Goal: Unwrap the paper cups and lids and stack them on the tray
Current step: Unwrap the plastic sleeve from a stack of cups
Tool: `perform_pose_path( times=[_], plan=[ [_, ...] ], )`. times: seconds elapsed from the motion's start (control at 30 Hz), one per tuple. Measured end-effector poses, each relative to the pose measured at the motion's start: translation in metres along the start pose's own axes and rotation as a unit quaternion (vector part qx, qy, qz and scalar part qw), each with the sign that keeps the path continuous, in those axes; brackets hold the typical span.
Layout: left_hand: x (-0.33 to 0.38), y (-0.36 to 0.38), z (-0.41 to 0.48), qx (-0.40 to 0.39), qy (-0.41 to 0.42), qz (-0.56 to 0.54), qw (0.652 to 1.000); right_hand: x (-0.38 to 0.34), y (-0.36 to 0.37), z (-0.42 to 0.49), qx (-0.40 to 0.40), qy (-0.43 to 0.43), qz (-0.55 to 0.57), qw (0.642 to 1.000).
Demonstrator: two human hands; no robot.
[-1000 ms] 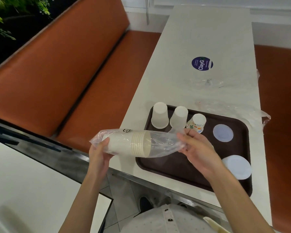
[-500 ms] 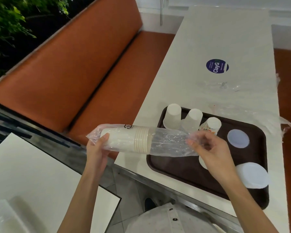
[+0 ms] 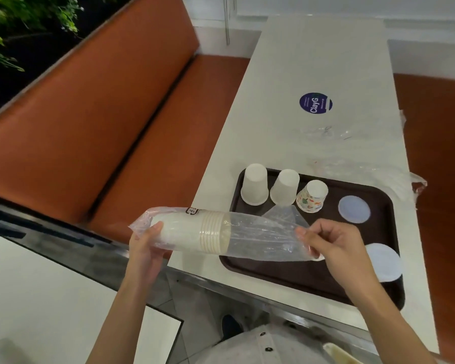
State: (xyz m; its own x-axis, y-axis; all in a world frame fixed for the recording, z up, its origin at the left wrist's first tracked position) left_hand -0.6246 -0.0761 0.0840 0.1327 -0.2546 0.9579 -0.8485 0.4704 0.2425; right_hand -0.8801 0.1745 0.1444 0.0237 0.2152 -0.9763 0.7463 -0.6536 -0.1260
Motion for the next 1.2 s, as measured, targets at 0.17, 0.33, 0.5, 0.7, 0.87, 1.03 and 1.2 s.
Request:
perform_pose_path(
  times=[0.17,0.33,0.5,0.7,0.87,1.03,1.2],
  plan=[
    [0.001,0.008,0.005,0.004,0.003,0.023,1.000,-0.003,-0.008,-0.017,0.048,-0.012,0.092,0.995],
    [-0.014,0.004,0.008,0.043,-0.036,0.003,0.998,-0.039,0.014,-0.033,-0.033,-0.148,0.090,0.984],
    [-0.017,0.001,0.011,0.060,-0.054,-0.022,0.997,-0.006,0.043,-0.026,-0.160,-0.050,0.126,0.978],
    [-0.014,-0.001,0.016,0.072,-0.055,-0.006,0.996,0.014,0.048,-0.033,-0.140,-0.003,0.089,0.986],
    [-0.019,-0.014,0.019,0.107,-0.073,0.003,0.992,0.011,0.036,-0.039,-0.085,-0.046,0.057,0.994],
    [-0.034,-0.018,0.031,0.110,-0.097,0.029,0.989,0.017,0.046,-0.037,-0.212,0.010,0.146,0.966],
    [-0.043,-0.005,0.034,0.131,-0.141,0.032,0.981,0.028,0.038,-0.035,-0.274,0.080,0.155,0.946]
  ],
)
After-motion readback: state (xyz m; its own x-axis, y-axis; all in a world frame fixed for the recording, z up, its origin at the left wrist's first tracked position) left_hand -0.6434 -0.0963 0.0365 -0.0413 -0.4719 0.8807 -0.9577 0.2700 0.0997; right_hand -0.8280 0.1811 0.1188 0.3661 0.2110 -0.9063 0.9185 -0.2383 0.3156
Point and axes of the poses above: each hand's wrist, its own z-axis towards the middle knuckle, its own y-axis out of the palm, x = y × z, the point moved 10 cm from there along z, towards the middle knuckle, and after that the axes turned 3 degrees about y, right-handed, at the moved point
